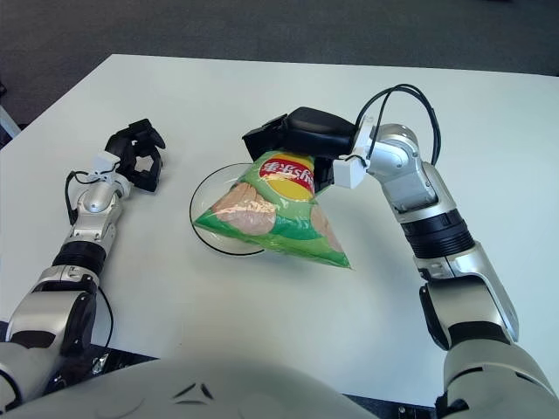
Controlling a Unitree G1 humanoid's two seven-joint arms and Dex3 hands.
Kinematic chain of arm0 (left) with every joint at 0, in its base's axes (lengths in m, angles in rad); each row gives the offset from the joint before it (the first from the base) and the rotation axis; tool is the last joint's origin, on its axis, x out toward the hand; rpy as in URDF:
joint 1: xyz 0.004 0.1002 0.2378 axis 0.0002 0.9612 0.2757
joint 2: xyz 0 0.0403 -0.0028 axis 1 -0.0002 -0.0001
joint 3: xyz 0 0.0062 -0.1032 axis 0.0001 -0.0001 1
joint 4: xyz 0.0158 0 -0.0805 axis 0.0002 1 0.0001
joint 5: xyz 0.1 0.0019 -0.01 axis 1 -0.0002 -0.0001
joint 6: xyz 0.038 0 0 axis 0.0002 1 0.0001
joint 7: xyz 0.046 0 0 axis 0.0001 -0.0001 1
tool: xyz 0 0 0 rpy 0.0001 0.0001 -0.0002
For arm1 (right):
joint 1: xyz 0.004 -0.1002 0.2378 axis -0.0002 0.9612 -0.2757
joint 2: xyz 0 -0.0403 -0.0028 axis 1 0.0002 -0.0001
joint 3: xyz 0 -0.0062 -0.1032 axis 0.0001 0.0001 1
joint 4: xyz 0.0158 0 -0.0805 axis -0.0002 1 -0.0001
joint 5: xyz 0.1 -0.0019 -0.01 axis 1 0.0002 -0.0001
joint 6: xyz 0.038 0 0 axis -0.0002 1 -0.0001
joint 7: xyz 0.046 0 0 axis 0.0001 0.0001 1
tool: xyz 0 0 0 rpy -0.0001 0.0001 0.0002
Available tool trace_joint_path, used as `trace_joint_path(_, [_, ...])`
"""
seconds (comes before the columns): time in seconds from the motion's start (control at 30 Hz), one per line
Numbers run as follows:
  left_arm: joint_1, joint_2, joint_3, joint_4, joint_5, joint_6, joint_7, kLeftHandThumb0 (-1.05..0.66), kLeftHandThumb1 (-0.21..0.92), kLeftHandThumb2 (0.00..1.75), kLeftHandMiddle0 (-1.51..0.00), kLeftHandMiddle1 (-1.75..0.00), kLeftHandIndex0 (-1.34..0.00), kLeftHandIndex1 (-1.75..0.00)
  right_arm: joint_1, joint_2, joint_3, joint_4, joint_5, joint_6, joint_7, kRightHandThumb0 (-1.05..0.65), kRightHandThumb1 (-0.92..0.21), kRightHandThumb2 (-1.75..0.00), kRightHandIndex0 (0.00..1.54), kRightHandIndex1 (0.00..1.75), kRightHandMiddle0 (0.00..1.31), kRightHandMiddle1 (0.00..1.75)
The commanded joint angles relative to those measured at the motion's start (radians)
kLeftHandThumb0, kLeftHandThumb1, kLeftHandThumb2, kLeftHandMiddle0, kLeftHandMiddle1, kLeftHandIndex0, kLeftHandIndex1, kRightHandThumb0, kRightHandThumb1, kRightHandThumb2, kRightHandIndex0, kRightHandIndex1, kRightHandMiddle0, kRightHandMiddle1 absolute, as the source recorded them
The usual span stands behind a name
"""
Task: Put the snack into the plate.
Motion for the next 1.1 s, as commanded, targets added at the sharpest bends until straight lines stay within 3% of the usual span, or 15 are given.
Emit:
trace_joint_path(0.0, [0.110, -0.051, -0.021, 0.119, 0.023, 0.000, 0.024, -0.01, -0.11, 1.75, -0.90, -1.75, -0.80, -1.60, -0.004, -0.018, -0.005, -0.040, -0.013, 0.020, 0.024, 0.00, -0.09, -1.54, 0.78, 1.74, 0.64, 1.61])
trace_joint_path(0.3, [0.111, -0.054, -0.039, 0.114, 0.045, 0.000, 0.061, -0.01, -0.13, 1.75, -0.92, -1.75, -0.83, -1.56, -0.008, -0.029, -0.003, -0.054, 0.014, 0.030, 0.074, 0.00, -0.22, -1.35, 0.67, 1.75, 0.63, 1.47])
trace_joint_path(0.53, [0.109, -0.062, -0.042, 0.112, 0.048, 0.008, 0.071, -0.01, -0.12, 1.75, -0.92, -1.75, -0.82, -1.57, -0.043, -0.008, 0.026, 0.029, 0.031, -0.086, 0.099, -0.01, -0.36, -1.24, 0.56, 1.74, 0.42, 1.65])
trace_joint_path(0.6, [0.107, -0.063, -0.046, 0.111, 0.055, 0.008, 0.080, -0.01, -0.12, 1.75, -0.92, -1.75, -0.82, -1.57, -0.057, -0.011, 0.035, 0.058, 0.045, -0.124, 0.122, -0.01, -0.49, -1.08, 0.46, 1.69, 0.36, 1.69])
trace_joint_path(0.67, [0.107, -0.064, -0.049, 0.110, 0.058, 0.009, 0.084, -0.01, -0.13, 1.75, -0.92, -1.75, -0.83, -1.55, -0.065, -0.012, 0.040, 0.075, 0.050, -0.143, 0.134, 0.00, -0.69, -0.78, 0.35, 1.61, 0.30, 1.68])
trace_joint_path(0.73, [0.109, -0.067, -0.054, 0.104, 0.059, 0.011, 0.086, -0.01, -0.13, 1.75, -0.92, -1.75, -0.83, -1.55, -0.068, -0.011, 0.041, 0.089, 0.052, -0.153, 0.140, -0.18, -0.77, -0.64, 0.23, 1.52, 0.32, 1.64])
trace_joint_path(0.83, [0.112, -0.070, -0.059, 0.095, 0.057, 0.013, 0.085, -0.01, -0.12, 1.75, -0.91, -1.75, -0.80, -1.59, -0.073, -0.007, 0.043, 0.104, 0.053, -0.159, 0.146, -0.31, -0.46, -0.92, 0.13, 1.37, 0.12, 1.49])
trace_joint_path(0.9, [0.113, -0.071, -0.062, 0.091, 0.058, 0.014, 0.087, -0.01, -0.11, 1.75, -0.91, -1.75, -0.80, -1.59, -0.076, -0.003, 0.044, 0.114, 0.055, -0.163, 0.147, -0.35, -0.38, -1.01, 0.09, 1.26, 0.06, 1.41])
trace_joint_path(1.07, [0.114, -0.064, -0.077, 0.084, 0.088, 0.024, 0.123, -0.01, -0.12, 1.75, -0.92, -1.75, -0.81, -1.58, -0.091, 0.006, 0.048, 0.156, 0.054, -0.219, 0.145, -0.43, -0.36, -1.03, 0.05, 0.99, 0.01, 1.21])
